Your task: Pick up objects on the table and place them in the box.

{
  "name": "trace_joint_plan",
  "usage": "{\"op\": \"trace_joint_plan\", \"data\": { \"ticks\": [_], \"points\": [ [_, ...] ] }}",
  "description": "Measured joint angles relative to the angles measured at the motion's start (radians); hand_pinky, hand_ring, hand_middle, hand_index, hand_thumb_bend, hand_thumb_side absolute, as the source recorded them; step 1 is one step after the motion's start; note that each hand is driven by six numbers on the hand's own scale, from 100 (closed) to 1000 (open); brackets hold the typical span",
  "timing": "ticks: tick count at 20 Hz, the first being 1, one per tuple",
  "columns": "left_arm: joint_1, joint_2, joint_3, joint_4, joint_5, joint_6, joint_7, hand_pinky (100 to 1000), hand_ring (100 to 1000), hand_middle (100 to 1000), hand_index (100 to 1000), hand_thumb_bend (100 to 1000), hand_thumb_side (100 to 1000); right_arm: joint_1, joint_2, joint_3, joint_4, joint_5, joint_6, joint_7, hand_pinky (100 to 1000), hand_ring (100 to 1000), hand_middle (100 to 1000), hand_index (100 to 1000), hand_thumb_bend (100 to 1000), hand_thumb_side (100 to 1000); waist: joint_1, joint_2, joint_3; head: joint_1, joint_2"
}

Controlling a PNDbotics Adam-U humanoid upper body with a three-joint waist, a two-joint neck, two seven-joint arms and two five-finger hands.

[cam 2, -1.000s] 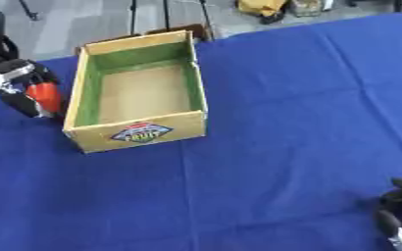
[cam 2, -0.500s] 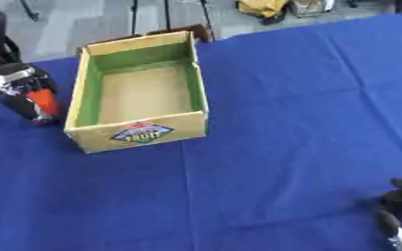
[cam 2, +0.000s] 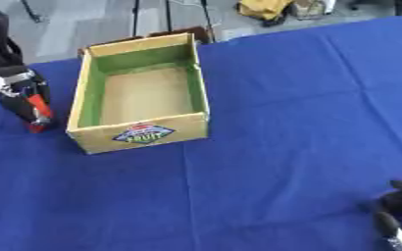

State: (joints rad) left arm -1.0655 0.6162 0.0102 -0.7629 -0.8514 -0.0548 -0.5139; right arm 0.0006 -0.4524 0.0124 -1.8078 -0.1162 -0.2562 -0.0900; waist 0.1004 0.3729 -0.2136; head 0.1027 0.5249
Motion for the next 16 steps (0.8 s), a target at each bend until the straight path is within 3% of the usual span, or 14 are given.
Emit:
{"op": "trace_joint_plan", "data": {
  "ticks": [16],
  "points": [
    [-0.007, 0.02, -0.003, -0.028, 0.1, 0.005, -0.003, 193, 304, 275, 435, 576, 100, 0.033, 0.003, 0.0, 0.008, -0.011, 0.002, 0.007, 784, 554, 585, 799, 584, 452, -0.028, -0.068, 0.028, -0.008, 0.0]
  ]
}}
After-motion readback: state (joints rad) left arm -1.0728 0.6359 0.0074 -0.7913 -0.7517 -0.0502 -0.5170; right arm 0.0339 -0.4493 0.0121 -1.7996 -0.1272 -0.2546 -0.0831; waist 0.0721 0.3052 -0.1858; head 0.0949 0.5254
